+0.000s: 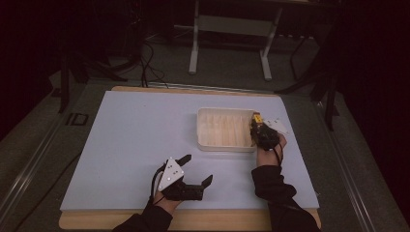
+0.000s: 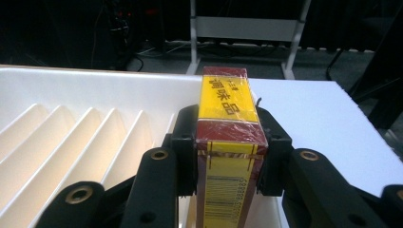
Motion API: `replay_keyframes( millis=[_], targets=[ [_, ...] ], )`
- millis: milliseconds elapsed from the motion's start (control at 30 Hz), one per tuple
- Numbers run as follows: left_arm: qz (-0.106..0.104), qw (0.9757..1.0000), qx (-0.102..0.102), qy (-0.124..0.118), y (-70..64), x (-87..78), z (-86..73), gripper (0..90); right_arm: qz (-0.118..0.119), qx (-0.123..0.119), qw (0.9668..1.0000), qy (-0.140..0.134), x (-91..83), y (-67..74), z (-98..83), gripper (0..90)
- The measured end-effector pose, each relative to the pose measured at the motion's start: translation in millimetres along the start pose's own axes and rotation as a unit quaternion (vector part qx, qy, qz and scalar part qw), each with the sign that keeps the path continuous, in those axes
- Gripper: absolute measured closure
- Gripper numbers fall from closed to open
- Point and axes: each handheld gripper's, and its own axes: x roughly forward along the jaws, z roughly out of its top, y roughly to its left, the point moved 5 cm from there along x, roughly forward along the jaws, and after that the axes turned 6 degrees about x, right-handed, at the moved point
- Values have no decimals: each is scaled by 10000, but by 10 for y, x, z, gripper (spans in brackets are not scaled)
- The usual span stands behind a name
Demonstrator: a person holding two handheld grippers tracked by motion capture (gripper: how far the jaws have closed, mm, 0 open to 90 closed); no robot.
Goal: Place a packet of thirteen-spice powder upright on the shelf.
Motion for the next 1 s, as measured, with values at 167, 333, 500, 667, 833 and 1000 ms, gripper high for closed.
replay_keyframes(
  millis=[167,333,500,667,833,1000],
  targets=[
    [-1,10000,3,7,-3,7,-5,48,34,-18,10000,-14,-6,7,-12,666],
    [-9,10000,-20,5,-7,9,-6,48,94,52,9999,67,-3,-17,-6,635],
    [-12,10000,-13,19,-4,10,-7,48,217,-15,9998,31,-38,0,60,570],
    [-24,10000,-17,21,-9,10,-6,48,329,-87,9994,-53,-109,30,176,536],
    [-36,10000,-16,30,-9,12,-6,48,496,-119,9986,-107,-197,59,260,525],
    [-125,9999,-23,58,-24,12,5,48,695,-202,9972,-195,-326,100,325,468]
  ],
)
